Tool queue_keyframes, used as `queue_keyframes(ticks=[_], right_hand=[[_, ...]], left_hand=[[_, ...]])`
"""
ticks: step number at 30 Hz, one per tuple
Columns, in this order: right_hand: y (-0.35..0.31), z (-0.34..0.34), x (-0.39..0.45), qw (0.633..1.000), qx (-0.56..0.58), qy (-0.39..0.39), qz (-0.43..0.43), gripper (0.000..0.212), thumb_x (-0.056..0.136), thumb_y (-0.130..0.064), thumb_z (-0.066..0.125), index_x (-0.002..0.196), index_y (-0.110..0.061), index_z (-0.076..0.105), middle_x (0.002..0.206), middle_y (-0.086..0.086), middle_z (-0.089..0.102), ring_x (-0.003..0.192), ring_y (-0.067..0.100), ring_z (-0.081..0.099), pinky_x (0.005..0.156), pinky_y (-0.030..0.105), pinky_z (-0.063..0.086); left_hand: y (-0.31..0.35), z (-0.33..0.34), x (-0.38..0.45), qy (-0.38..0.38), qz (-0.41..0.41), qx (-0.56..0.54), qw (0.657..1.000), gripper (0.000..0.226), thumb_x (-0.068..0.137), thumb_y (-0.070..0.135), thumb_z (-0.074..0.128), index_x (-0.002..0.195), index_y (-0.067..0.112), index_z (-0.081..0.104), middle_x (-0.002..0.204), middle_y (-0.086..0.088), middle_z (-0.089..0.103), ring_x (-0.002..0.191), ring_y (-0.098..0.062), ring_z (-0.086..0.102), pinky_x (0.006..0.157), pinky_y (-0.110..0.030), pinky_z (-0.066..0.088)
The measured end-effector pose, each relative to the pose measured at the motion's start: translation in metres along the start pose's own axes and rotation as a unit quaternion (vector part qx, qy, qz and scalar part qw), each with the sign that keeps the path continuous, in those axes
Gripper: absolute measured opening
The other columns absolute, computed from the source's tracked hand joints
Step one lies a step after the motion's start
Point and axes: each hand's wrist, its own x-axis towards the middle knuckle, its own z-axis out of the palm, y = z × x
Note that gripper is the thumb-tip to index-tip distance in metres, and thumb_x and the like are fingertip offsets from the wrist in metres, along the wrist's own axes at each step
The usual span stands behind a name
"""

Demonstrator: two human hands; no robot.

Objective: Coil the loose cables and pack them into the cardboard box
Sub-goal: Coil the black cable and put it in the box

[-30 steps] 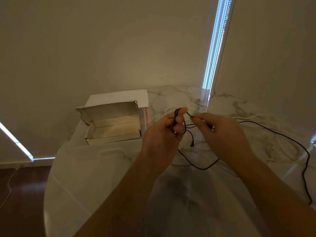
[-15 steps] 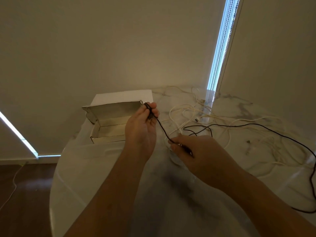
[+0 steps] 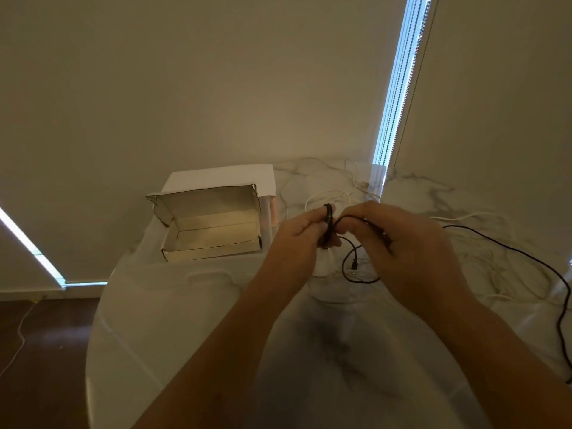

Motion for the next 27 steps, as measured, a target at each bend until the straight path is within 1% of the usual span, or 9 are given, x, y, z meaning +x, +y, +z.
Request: queue_keyframes(ticks=[5, 8, 11, 14, 17, 20, 23, 25, 27], right_hand=[[0.016, -0.007, 0.004, 0.998, -0.026, 0.041, 0.026, 0.016, 0.097, -0.036, 0.059, 0.104, -0.029, 0.071, 0.09, -0.009, 0.07, 0.078, 0.013, 0.062, 0.067, 0.038, 0.053], [0.023, -0.009, 0.005, 0.997, -0.022, 0.053, 0.046, 0.018, 0.095, -0.041, 0.06, 0.099, -0.028, 0.071, 0.087, -0.008, 0.069, 0.078, 0.013, 0.061, 0.068, 0.038, 0.052], [0.031, -0.007, 0.006, 0.996, -0.015, 0.054, 0.07, 0.016, 0.094, -0.043, 0.061, 0.097, -0.03, 0.07, 0.085, -0.008, 0.068, 0.077, 0.01, 0.059, 0.067, 0.036, 0.051], [0.038, -0.001, 0.007, 0.995, -0.004, 0.033, 0.093, 0.02, 0.095, -0.044, 0.056, 0.099, -0.03, 0.071, 0.087, -0.009, 0.069, 0.078, 0.007, 0.059, 0.069, 0.03, 0.05], [0.04, 0.003, 0.007, 0.994, 0.017, 0.009, 0.11, 0.022, 0.097, -0.042, 0.054, 0.104, -0.032, 0.072, 0.088, -0.013, 0.069, 0.083, -0.001, 0.059, 0.067, 0.008, 0.041], [0.041, 0.009, 0.005, 0.99, 0.029, -0.026, 0.134, 0.024, 0.098, -0.043, 0.052, 0.108, -0.034, 0.071, 0.079, -0.022, 0.063, 0.08, -0.015, 0.055, 0.063, 0.0, 0.035], [0.039, 0.018, 0.003, 0.988, 0.034, -0.057, 0.141, 0.025, 0.097, -0.044, 0.053, 0.112, -0.037, 0.072, 0.08, -0.022, 0.064, 0.079, -0.018, 0.053, 0.064, 0.0, 0.035], [0.034, 0.023, 0.001, 0.984, 0.025, -0.098, 0.144, 0.026, 0.098, -0.045, 0.05, 0.113, -0.04, 0.071, 0.074, -0.018, 0.064, 0.073, -0.014, 0.055, 0.058, 0.007, 0.035], [0.029, 0.026, -0.003, 0.98, 0.015, -0.138, 0.14, 0.025, 0.099, -0.043, 0.049, 0.113, -0.04, 0.07, 0.073, -0.019, 0.062, 0.074, -0.009, 0.056, 0.058, 0.009, 0.035]], left_hand=[[0.002, 0.007, -0.008, -0.064, -0.002, 0.038, 0.997, 0.034, 0.103, 0.0, 0.035, 0.113, 0.006, 0.066, 0.081, -0.003, 0.068, 0.076, -0.018, 0.059, 0.071, -0.022, 0.052], [0.0, 0.006, -0.007, -0.078, -0.008, 0.033, 0.996, 0.039, 0.102, 0.001, 0.032, 0.114, 0.002, 0.069, 0.077, -0.003, 0.066, 0.069, -0.015, 0.054, 0.066, -0.022, 0.048], [0.001, 0.005, -0.006, -0.088, -0.028, -0.021, 0.996, 0.041, 0.1, 0.0, 0.031, 0.113, -0.003, 0.07, 0.074, -0.006, 0.06, 0.065, -0.014, 0.05, 0.063, -0.022, 0.043], [0.002, 0.005, -0.008, -0.092, -0.052, -0.089, 0.99, 0.041, 0.099, 0.001, 0.032, 0.108, -0.005, 0.071, 0.072, -0.006, 0.056, 0.067, -0.015, 0.048, 0.061, -0.024, 0.041], [0.004, 0.004, -0.008, -0.082, -0.076, -0.149, 0.983, 0.039, 0.098, 0.003, 0.034, 0.112, -0.01, 0.068, 0.072, -0.006, 0.053, 0.066, -0.013, 0.046, 0.06, -0.022, 0.04], [0.006, 0.002, -0.008, -0.059, -0.089, -0.207, 0.972, 0.038, 0.097, 0.004, 0.036, 0.116, -0.012, 0.065, 0.073, -0.007, 0.053, 0.064, -0.012, 0.045, 0.062, -0.023, 0.04], [0.008, -0.002, -0.006, -0.032, -0.092, -0.256, 0.962, 0.037, 0.097, 0.005, 0.037, 0.116, -0.009, 0.066, 0.075, -0.006, 0.053, 0.065, -0.012, 0.045, 0.065, -0.022, 0.042], [0.009, -0.006, -0.004, -0.011, -0.089, -0.288, 0.953, 0.036, 0.097, 0.005, 0.038, 0.117, -0.008, 0.065, 0.076, -0.005, 0.055, 0.066, -0.011, 0.047, 0.065, -0.02, 0.044], [0.01, -0.01, -0.001, 0.013, -0.079, -0.325, 0.942, 0.035, 0.098, 0.006, 0.041, 0.121, -0.01, 0.061, 0.078, -0.005, 0.057, 0.068, -0.01, 0.05, 0.065, -0.019, 0.047]])
